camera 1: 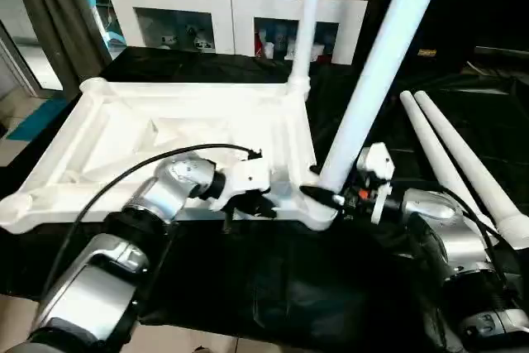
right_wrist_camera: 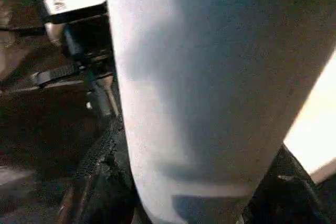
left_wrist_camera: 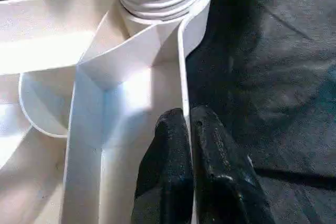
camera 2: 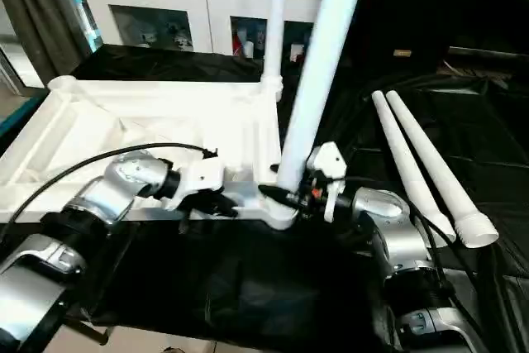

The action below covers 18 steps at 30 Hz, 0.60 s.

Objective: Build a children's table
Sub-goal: Insert table leg to table base, then rotate leg to tighten

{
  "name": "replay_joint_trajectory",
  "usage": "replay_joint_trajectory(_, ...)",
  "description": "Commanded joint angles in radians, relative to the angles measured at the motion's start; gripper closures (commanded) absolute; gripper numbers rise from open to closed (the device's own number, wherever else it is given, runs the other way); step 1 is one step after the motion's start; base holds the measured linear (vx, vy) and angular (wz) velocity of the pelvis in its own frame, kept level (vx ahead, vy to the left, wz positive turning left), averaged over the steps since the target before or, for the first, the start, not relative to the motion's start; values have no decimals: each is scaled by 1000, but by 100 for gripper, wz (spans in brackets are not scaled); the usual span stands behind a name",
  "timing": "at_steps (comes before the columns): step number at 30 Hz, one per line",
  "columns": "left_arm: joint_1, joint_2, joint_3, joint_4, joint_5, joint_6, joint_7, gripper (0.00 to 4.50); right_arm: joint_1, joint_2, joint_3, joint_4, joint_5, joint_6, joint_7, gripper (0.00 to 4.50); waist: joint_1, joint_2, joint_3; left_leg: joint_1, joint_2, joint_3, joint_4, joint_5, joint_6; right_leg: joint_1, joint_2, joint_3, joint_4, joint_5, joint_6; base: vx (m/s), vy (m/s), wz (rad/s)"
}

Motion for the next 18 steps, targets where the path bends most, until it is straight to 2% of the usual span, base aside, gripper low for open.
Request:
replay_joint_trajectory(1, -16, 14, -5, -51, -32, -35, -75, 450, 54, -28, 37, 109, -64, 35, 3, 255, 6, -4, -55, 22, 63, -28, -83, -342, 38, 38, -62, 42, -69, -226, -268, 0, 0, 0)
replay_joint_trajectory(12, -51, -4, 13, 1, -34, -44, -61, 450, 54, -25, 43, 127, -76, -6, 12, 255, 10, 0, -55, 23, 63, -28, -83, -349, 32, 38, -63, 42, -69, -208, -275, 0, 0, 0)
replay_joint_trajectory(16, -59, -17, 25, 9, -37, -19, -34, 450, 49, -12, 27, 152, -81, -9, -32, 255, 11, -1, -54, 23, 63, -28, -84, -357, 30, 38, -63, 43, -71, -221, -273, 0, 0, 0)
replay_joint_trajectory(18, -80, -38, 39, 36, -28, 23, 30, 450, 30, 19, -12, 188, -84, 0, -149, 255, 9, 1, -51, 27, 61, -28, -85, -381, 20, 32, -63, 43, -75, -260, -267, 0, 0, 0)
